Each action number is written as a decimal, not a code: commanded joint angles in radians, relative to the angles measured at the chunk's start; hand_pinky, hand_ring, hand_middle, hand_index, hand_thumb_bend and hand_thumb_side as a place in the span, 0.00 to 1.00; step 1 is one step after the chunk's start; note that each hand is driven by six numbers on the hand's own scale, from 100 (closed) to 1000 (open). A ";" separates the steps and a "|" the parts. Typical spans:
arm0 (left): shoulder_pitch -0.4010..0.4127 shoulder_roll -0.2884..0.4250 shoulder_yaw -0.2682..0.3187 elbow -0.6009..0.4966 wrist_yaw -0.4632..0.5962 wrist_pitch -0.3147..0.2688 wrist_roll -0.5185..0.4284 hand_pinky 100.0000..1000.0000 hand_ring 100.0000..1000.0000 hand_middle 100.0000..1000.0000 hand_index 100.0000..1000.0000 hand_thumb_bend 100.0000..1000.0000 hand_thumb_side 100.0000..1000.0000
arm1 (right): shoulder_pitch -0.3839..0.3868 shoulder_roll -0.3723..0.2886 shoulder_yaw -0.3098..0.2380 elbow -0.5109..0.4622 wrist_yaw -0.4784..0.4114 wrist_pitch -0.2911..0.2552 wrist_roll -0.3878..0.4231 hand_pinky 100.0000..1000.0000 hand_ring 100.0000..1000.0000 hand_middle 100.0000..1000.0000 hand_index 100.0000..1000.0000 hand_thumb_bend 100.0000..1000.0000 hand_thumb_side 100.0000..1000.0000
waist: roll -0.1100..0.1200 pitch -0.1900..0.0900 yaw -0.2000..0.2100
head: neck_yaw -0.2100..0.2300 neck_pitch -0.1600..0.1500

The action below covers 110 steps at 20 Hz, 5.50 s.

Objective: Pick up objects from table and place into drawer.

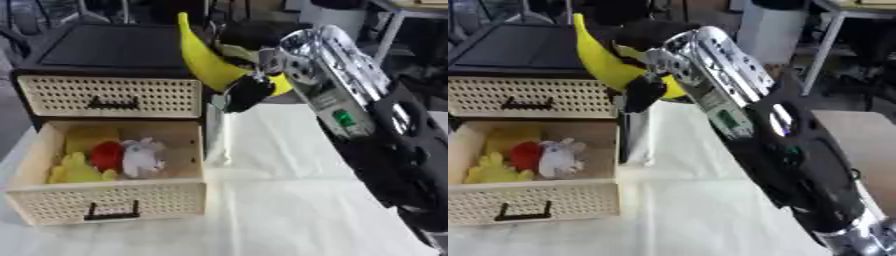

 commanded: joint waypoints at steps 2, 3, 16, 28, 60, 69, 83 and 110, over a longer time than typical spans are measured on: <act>-0.008 0.017 0.027 -0.015 0.000 0.013 0.013 0.00 0.00 0.00 0.82 0.00 0.49 | -0.034 0.019 -0.002 0.014 0.007 0.000 0.003 0.21 0.52 0.41 0.47 0.00 0.26 | 0.005 -0.016 0.004 | -0.004 0.009; -0.008 0.017 0.031 -0.015 0.001 0.016 0.016 0.00 0.00 0.00 0.82 0.00 0.49 | -0.036 0.024 -0.001 0.021 0.007 0.000 0.003 0.21 0.52 0.41 0.47 0.00 0.26 | 0.004 -0.016 0.005 | -0.003 0.010; -0.006 0.013 0.059 -0.015 -0.007 0.043 0.043 0.00 0.00 0.00 0.82 0.00 0.49 | -0.053 0.106 0.011 0.078 0.036 0.000 0.003 0.20 0.51 0.40 0.47 0.00 0.26 | 0.004 -0.012 0.021 | -0.017 0.008; 0.000 0.008 0.075 -0.015 -0.018 0.059 0.055 0.00 0.00 0.00 0.82 0.00 0.49 | -0.048 0.164 0.029 0.133 0.082 -0.005 0.003 0.20 0.52 0.41 0.47 0.00 0.26 | 0.002 -0.010 0.028 | -0.025 0.006; -0.005 0.000 0.095 -0.015 -0.037 0.078 0.085 0.00 0.00 0.00 0.82 0.00 0.48 | 0.002 0.231 0.063 0.161 0.136 0.002 -0.007 0.19 0.52 0.41 0.46 0.00 0.26 | -0.001 0.000 0.052 | -0.043 -0.009; -0.007 -0.007 0.093 -0.015 -0.039 0.074 0.084 0.00 0.00 0.00 0.82 0.00 0.48 | -0.009 0.244 0.071 0.177 0.160 0.006 -0.026 0.19 0.52 0.41 0.46 0.00 0.26 | -0.004 0.008 0.065 | -0.055 -0.016; -0.021 -0.010 0.129 -0.015 -0.011 0.102 0.157 0.00 0.00 0.00 0.81 0.00 0.49 | -0.044 0.287 0.061 0.255 0.236 0.004 -0.071 0.16 0.52 0.41 0.46 0.00 0.26 | -0.016 0.015 0.094 | -0.083 -0.027; -0.028 -0.007 0.142 -0.015 0.037 0.106 0.229 0.00 0.00 0.00 0.81 0.00 0.50 | -0.033 0.286 0.056 0.174 0.133 -0.025 0.003 0.32 0.65 0.56 0.73 0.07 0.53 | -0.011 0.015 0.101 | -0.086 -0.028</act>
